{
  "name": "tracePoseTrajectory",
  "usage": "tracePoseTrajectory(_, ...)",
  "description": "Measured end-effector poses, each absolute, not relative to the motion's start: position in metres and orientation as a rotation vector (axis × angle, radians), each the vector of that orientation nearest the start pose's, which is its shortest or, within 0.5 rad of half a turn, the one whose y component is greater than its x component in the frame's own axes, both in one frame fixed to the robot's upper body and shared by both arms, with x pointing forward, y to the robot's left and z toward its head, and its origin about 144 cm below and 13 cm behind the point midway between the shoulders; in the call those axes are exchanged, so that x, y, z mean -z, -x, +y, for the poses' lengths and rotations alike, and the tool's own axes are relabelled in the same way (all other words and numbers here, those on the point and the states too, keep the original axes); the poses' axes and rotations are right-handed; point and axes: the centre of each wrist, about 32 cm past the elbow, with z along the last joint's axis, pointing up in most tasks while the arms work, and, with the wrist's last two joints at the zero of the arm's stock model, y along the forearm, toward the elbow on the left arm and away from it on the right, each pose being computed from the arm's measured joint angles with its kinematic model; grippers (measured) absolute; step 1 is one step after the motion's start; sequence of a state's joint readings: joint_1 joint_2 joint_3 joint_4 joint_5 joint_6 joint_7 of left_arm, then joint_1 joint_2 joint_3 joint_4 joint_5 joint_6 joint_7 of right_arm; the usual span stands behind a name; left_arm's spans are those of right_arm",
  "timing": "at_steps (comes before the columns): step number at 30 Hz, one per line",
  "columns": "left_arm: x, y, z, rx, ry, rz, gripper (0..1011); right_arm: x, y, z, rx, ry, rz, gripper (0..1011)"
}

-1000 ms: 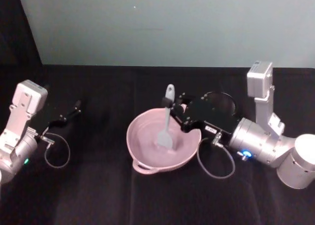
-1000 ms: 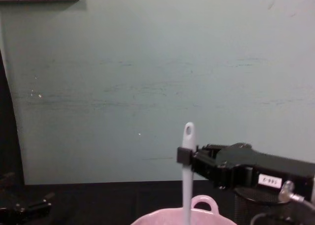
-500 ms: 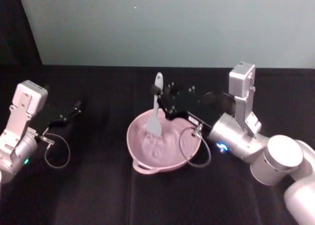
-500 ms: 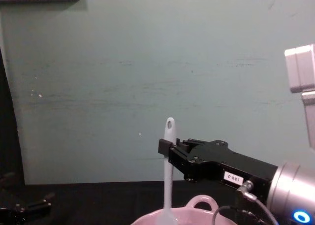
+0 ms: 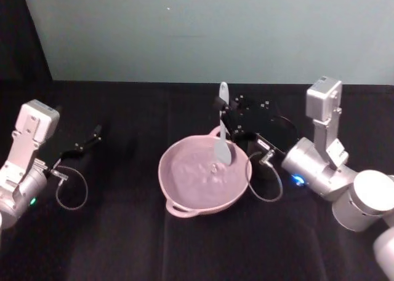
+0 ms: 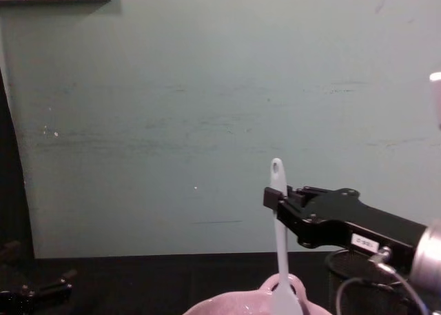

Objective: Use the one hand to pick up the spoon and stir the clear water in the bowl.

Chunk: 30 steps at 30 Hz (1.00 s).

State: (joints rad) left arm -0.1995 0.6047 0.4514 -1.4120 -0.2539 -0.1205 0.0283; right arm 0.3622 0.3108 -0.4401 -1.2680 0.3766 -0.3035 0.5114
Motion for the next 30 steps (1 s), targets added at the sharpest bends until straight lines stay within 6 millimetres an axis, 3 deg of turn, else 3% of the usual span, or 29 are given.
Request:
tracePoseTrajectory(7,-1.140,-0.489,0.310,-1.248,-0.305,-0.285,1011,-1.162,-0.523,-0.230,0.698,-0.110,-0.166,136)
tracePoseTrajectory(15,-1.140,-0.489,0.310,-1.248,-0.304,-0.285,1011,-1.159,-0.510,-0.213,0.613,-0.124,-0.112,136)
tracePoseTrajectory(25,-1.140,-0.489,0.310,-1.248,-0.304,-0.285,1011,-1.146,-0.525,-0.183,0.626,-0.161,-0.164,136)
tracePoseTrajectory(30,-1.140,-0.489,0.310,-1.248,-0.305,-0.285,1011,-1.142,-0.534,-0.180,0.681,-0.180,-0.198,136)
